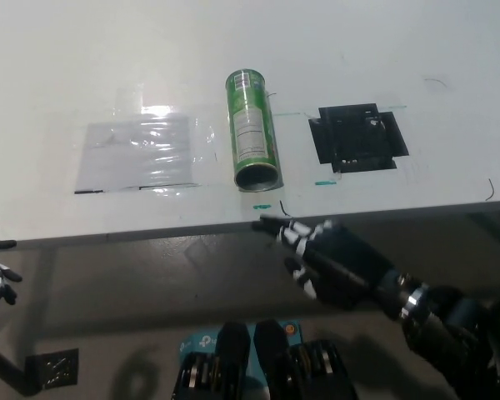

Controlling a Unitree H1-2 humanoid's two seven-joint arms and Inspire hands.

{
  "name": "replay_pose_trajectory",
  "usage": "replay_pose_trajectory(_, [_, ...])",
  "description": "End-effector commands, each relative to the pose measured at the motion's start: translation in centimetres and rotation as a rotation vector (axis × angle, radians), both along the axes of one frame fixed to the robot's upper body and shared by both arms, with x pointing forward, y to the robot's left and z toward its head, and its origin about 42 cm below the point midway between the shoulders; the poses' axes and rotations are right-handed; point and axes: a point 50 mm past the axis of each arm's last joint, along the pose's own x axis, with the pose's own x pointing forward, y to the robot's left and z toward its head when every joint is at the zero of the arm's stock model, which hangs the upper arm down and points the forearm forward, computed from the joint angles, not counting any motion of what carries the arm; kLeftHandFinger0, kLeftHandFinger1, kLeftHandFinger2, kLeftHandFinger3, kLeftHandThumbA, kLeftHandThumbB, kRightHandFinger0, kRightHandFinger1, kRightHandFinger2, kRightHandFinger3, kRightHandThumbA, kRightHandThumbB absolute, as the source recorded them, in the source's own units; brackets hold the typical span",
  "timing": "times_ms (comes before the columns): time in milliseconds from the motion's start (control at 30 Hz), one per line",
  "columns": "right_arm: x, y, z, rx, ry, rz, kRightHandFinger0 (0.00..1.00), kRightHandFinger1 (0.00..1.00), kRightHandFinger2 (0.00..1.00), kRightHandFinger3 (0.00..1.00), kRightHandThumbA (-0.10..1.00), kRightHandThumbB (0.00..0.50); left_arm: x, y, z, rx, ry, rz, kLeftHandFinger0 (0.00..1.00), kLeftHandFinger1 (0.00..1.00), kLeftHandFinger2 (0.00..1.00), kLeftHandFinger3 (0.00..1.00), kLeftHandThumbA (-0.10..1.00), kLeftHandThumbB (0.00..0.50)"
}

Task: The robot uses its right hand finger to pull out the chips tray kept inside a container in the middle of the desk

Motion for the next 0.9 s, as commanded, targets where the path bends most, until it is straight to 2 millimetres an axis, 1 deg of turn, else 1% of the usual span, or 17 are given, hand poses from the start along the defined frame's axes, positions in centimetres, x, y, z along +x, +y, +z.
replay_pose_trajectory(0, [1.5, -0.1, 4.5, 0.064, -0.085, -0.047, 0.03, 0.14, 1.0, 1.0, -0.1, 0.201, -0.1, 0.4, 1.1, 0.022, -0.044, -0.017, 0.33, 0.29, 0.36, 0.61, -0.1, 0.109])
replay_pose_trajectory(33, [1.7, -0.6, 5.7, 0.103, -0.115, -0.061, 0.0, 0.02, 1.0, 1.0, -0.1, 0.189, -0.1, 0.5, 1.1, 0.019, -0.044, -0.016, 0.33, 0.29, 0.36, 0.61, -0.1, 0.117])
replay_pose_trajectory(67, [1.8, -0.9, 6.4, 0.151, -0.152, -0.062, 0.0, 0.0, 1.0, 1.0, -0.1, 0.231, -0.1, 0.4, 1.2, 0.016, -0.041, -0.015, 0.33, 0.29, 0.36, 0.61, -0.1, 0.116])
replay_pose_trajectory(100, [1.7, -1.3, 7.1, 0.159, -0.181, -0.072, 0.03, 0.07, 1.0, 1.0, -0.1, 0.228, -0.1, 0.4, 1.2, 0.021, -0.042, -0.014, 0.33, 0.29, 0.36, 0.61, -0.1, 0.11])
replay_pose_trajectory(133, [1.8, -1.6, 7.7, 0.21, -0.188, -0.074, 0.03, 0.07, 1.0, 1.0, -0.1, 0.235, -0.3, 0.5, 1.2, 0.022, -0.041, -0.013, 0.34, 0.28, 0.35, 0.6, -0.1, 0.109])
replay_pose_trajectory(200, [1.5, -2.4, 8.6, 0.287, -0.185, -0.101, 0.0, 0.01, 1.0, 1.0, -0.1, 0.237, -0.3, 0.5, 1.2, 0.028, -0.04, -0.01, 0.35, 0.28, 0.35, 0.6, -0.1, 0.108])
replay_pose_trajectory(233, [1.4, -2.6, 8.8, 0.293, -0.187, -0.105, 0.0, 0.0, 1.0, 1.0, -0.1, 0.227, -0.4, 0.5, 1.1, 0.026, -0.038, -0.008, 0.34, 0.28, 0.34, 0.6, -0.1, 0.103])
replay_pose_trajectory(267, [1.2, -2.9, 9.0, 0.298, -0.195, -0.114, 0.0, 0.0, 1.0, 1.0, -0.1, 0.174, -0.4, 0.5, 1.1, 0.026, -0.038, -0.009, 0.34, 0.28, 0.35, 0.6, -0.1, 0.102])
replay_pose_trajectory(300, [0.6, -4.0, 9.3, 0.34, -0.186, -0.131, 0.0, 0.05, 1.0, 1.0, -0.1, 0.21, -0.4, 0.5, 1.1, 0.026, -0.041, -0.011, 0.34, 0.28, 0.35, 0.6, -0.1, 0.1])
replay_pose_trajectory(433, [-0.2, -6.1, 8.5, 0.449, -0.141, -0.187, 0.03, 0.08, 1.0, 1.0, -0.1, 0.227, -0.6, 0.5, 0.9, 0.024, -0.033, -0.006, 0.33, 0.28, 0.35, 0.6, -0.1, 0.111])
replay_pose_trajectory(467, [-0.4, -6.6, 8.3, 0.461, -0.138, -0.219, 0.0, 0.04, 1.0, 1.0, -0.1, 0.228, -0.6, 0.5, 0.9, 0.023, -0.033, -0.006, 0.33, 0.28, 0.35, 0.6, -0.1, 0.107])
replay_pose_trajectory(500, [-0.5, -6.9, 8.1, 0.494, -0.116, -0.244, 0.03, 0.09, 1.0, 1.0, -0.1, 0.236, -0.6, 0.5, 0.8, 0.023, -0.032, -0.005, 0.34, 0.29, 0.35, 0.6, -0.1, 0.107])
replay_pose_trajectory(600, [-0.8, -7.9, 6.7, 0.627, -0.047, -0.301, 0.03, 0.1, 0.99, 1.0, -0.1, 0.246, -0.7, 0.5, 0.6, 0.03, -0.028, -0.001, 0.34, 0.28, 0.35, 0.61, -0.1, 0.113])
replay_pose_trajectory(633, [-0.9, -8.1, 6.4, 0.638, -0.03, -0.323, 0.0, 0.05, 0.84, 1.0, -0.1, 0.242, -0.7, 0.5, 0.6, 0.026, -0.027, -0.001, 0.35, 0.28, 0.35, 0.62, -0.1, 0.108])
replay_pose_trajectory(667, [-1.1, -8.5, 5.7, 0.673, 0.003, -0.359, 0.0, 0.02, 0.79, 1.0, -0.1, 0.252, -0.7, 0.5, 0.6, 0.022, -0.026, -0.001, 0.35, 0.29, 0.36, 0.62, -0.1, 0.114])
replay_pose_trajectory(733, [-1.5, -9.0, 4.7, 0.742, 0.063, -0.389, 0.0, 0.0, 0.88, 0.99, -0.1, 0.254, -0.8, 0.5, 0.5, 0.018, -0.026, -0.002, 0.34, 0.28, 0.36, 0.62, -0.1, 0.116])
replay_pose_trajectory(867, [-2.1, -9.8, 2.6, 0.905, 0.172, -0.449, 0.1, 0.03, 0.88, 0.91, -0.1, 0.264, -0.8, 0.4, 0.3, 0.009, -0.027, -0.005, 0.34, 0.28, 0.35, 0.61, -0.1, 0.119])
